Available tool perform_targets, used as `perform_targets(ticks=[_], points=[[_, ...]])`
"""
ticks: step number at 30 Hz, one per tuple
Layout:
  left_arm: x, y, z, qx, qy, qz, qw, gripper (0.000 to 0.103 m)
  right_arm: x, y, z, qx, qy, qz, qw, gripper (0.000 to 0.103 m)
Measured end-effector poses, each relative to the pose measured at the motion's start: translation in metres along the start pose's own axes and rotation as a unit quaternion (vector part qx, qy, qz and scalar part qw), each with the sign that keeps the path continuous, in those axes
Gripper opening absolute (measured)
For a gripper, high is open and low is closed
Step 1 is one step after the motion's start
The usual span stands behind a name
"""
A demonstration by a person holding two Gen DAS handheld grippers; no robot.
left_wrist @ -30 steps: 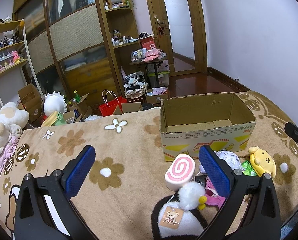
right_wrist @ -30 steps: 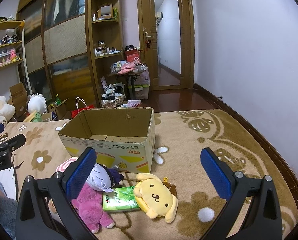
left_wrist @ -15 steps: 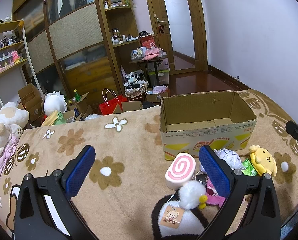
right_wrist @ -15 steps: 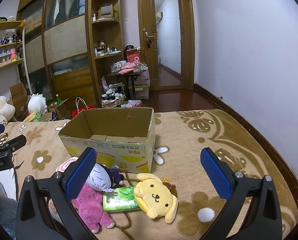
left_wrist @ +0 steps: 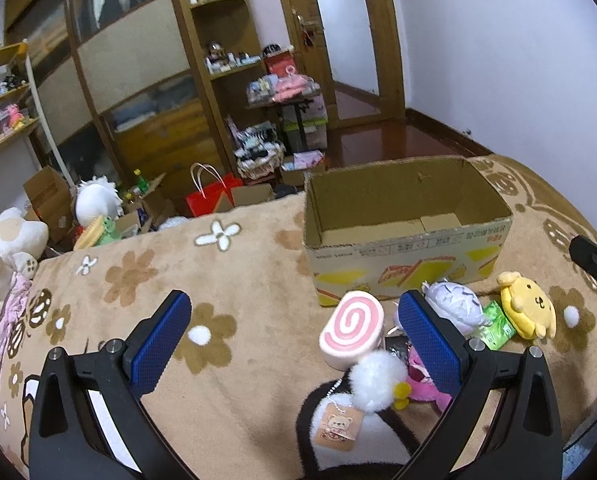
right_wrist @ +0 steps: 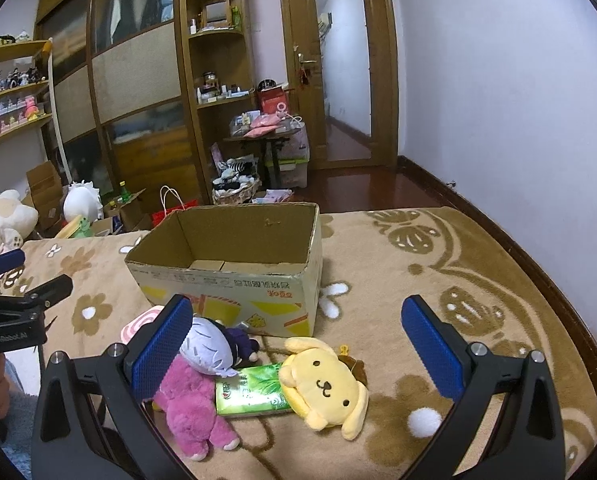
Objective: Organize soft objects
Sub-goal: 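Lower the left tool onto the white penguin plush while the right tool grasps the yellow dog plush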
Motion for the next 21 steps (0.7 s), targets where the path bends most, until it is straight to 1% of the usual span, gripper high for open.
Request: perform_targets(ticks=[8,12,16,21], points=[[0.007,-0.005,-0.025,-0.067,-0.038,0.004,0.997,0.102,-0.002,-0.004,-0.016,-0.031,-0.008,0.013,0.999,0.103],[0.021,0.0,-0.048,-0.104,-0.049,0.004,0.9934,0.102,0.001,-0.007,-0.028,-0.053,-0.021,0.014,0.998,0.103],[0.024,-0.004,-0.067,-0.14,-0.057,0.005,0.9886,0.102,0.007,-0.013,-0.043,-0.082,-0.032,0.013,0.996,0.103],[0.022,-0.009,-0.089,-0.185,-0.067,0.022,0.9803,0.102,0.013,-0.022,-0.062,-0.118,-0.035,0.003,0.992,0.103]])
Point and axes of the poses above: each gripper's, at about its wrist camera, not at the fingertips, and z roughly against the way its jaws point, x to its right, y to its top, the point moved 3 cm from there along -z, roughly the way its jaws point, and after that the axes turned 9 degrees about -y, right-handed, at the moved point
